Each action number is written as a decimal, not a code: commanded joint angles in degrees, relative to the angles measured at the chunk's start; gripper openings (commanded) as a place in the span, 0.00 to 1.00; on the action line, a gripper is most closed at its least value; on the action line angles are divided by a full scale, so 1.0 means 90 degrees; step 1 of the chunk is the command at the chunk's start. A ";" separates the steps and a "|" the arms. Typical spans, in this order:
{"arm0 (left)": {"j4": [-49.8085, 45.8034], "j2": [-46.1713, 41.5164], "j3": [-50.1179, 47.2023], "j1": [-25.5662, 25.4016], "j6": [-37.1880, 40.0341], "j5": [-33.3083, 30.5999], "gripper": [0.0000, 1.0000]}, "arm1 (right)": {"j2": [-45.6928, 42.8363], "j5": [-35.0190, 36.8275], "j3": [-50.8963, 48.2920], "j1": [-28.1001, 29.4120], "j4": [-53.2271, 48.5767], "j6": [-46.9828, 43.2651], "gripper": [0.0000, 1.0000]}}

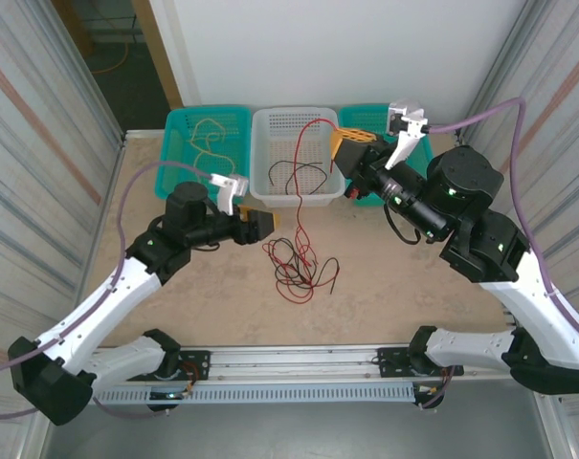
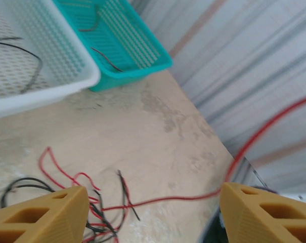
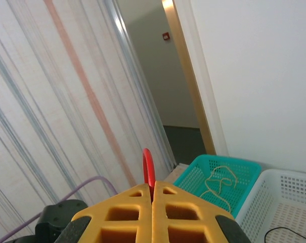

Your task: Untangle the cables

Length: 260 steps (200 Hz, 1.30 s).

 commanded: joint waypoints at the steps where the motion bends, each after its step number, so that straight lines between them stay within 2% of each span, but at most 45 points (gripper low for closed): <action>1: 0.0247 0.0015 0.0155 -0.0274 0.0199 0.0344 0.72 | 0.0038 -0.0222 0.0172 -0.0119 0.0195 0.0125 0.00; 36: 0.0155 0.0356 0.0585 -0.0320 0.0516 0.0283 0.72 | 0.0021 -0.0448 0.0117 -0.0267 0.0278 0.0357 0.00; 76: 0.0634 0.0897 0.0653 -0.0368 0.0290 0.0618 0.73 | 0.0119 -0.0827 0.0245 -0.0578 0.0296 0.0561 0.00; 121: 0.0952 0.1184 0.0583 -0.0630 0.0184 0.0663 0.65 | 0.0150 -0.1108 0.0208 -0.0878 0.0326 0.0751 0.00; 144: 0.1317 0.1212 0.0478 -0.0652 0.0076 0.0695 0.50 | 0.0152 -0.1256 0.0169 -0.1030 0.0333 0.0861 0.00; 174: 0.1375 0.1296 0.0618 -0.0653 0.0107 0.0700 0.11 | 0.0069 -0.1332 0.0039 -0.1175 0.0370 0.0985 0.00; 186: 0.1236 0.1256 0.0739 -0.0652 0.0192 0.0663 0.00 | 0.0003 -0.1313 -0.0057 -0.1245 0.0367 0.1028 0.00; 209: 0.0985 0.1025 0.0939 -0.0652 0.0395 0.0608 0.00 | -0.0145 -0.1174 -0.0327 -0.1447 0.0269 0.1170 0.01; 221: 0.0860 0.0855 0.1019 -0.0652 0.0529 0.0529 0.00 | -0.0232 -0.1119 -0.0522 -0.1622 0.0163 0.1292 0.08; 239: 0.0585 0.0677 0.1238 -0.0653 0.0707 0.0410 0.00 | -0.0153 -0.0947 -0.0591 -0.1915 -0.0428 0.1354 0.46; 245: 0.0475 0.0646 0.1337 -0.0652 0.0756 0.0389 0.00 | -0.0081 -0.0645 -0.0533 -0.1983 -0.0797 0.1362 0.53; 250: 0.0394 0.0629 0.1418 -0.0635 0.0779 0.0393 0.00 | -0.0017 -0.0375 -0.0502 -0.2021 -0.1112 0.1355 0.65; 260: 0.0301 0.0613 0.1561 -0.0590 0.0766 0.0501 0.00 | 0.0052 -0.0037 -0.0515 -0.2078 -0.1553 0.1334 0.69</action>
